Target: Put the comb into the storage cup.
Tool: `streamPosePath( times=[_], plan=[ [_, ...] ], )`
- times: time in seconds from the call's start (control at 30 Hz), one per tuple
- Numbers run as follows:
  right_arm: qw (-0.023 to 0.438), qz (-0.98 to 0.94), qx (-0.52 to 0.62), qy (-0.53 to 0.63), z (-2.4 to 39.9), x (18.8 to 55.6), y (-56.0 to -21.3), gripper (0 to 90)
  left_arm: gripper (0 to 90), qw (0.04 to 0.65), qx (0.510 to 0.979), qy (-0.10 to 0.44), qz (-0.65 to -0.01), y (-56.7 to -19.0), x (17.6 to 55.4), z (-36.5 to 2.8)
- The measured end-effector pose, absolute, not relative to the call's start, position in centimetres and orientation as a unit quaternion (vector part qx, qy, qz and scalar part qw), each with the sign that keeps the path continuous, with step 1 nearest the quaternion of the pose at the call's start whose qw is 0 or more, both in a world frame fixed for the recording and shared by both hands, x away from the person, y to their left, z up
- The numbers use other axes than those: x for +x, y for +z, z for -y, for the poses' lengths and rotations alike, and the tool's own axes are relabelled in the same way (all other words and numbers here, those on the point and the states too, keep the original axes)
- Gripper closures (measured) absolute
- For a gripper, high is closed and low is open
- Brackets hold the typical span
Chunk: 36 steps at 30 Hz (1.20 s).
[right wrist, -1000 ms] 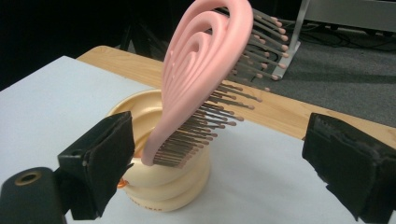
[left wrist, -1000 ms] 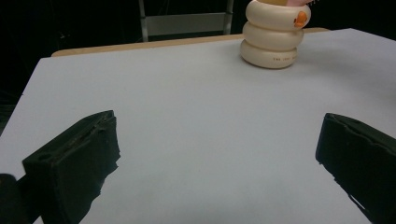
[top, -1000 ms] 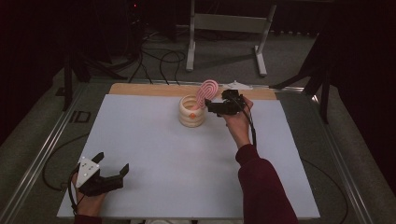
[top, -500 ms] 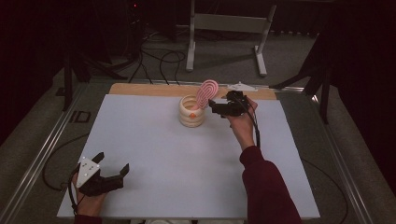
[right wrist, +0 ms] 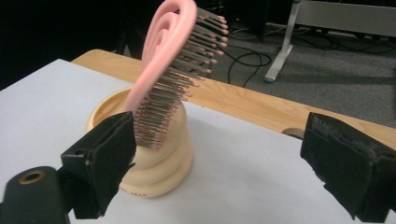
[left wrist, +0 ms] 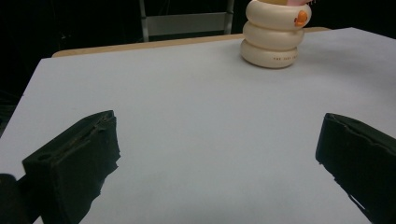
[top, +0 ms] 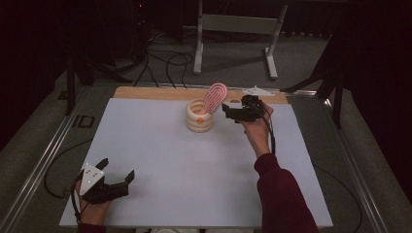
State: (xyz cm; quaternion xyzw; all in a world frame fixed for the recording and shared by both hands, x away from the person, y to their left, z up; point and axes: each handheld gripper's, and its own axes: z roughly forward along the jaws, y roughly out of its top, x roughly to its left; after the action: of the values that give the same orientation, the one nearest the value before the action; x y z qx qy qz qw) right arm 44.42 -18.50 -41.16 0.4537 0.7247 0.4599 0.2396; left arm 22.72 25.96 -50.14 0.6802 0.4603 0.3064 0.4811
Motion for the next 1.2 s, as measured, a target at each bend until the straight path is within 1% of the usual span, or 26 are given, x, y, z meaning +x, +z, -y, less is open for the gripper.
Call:
streamPosePath(
  times=[0.4,0.7,1.2],
  plan=[
    [0.245,-0.721,0.457,0.459,19.9,43.9,-41.2,10.2,0.1,0.481,0.68,0.308,-0.46,-50.1,22.7,-26.0],
    [0.249,-0.718,0.454,0.465,21.0,42.8,-41.2,10.2,0.1,0.48,0.68,0.309,-0.46,-50.1,22.7,-25.9],
    [0.253,-0.719,0.445,0.469,21.6,41.2,-41.5,10.1,0.1,0.479,0.68,0.309,-0.46,-50.2,22.8,-25.9]
  ],
)
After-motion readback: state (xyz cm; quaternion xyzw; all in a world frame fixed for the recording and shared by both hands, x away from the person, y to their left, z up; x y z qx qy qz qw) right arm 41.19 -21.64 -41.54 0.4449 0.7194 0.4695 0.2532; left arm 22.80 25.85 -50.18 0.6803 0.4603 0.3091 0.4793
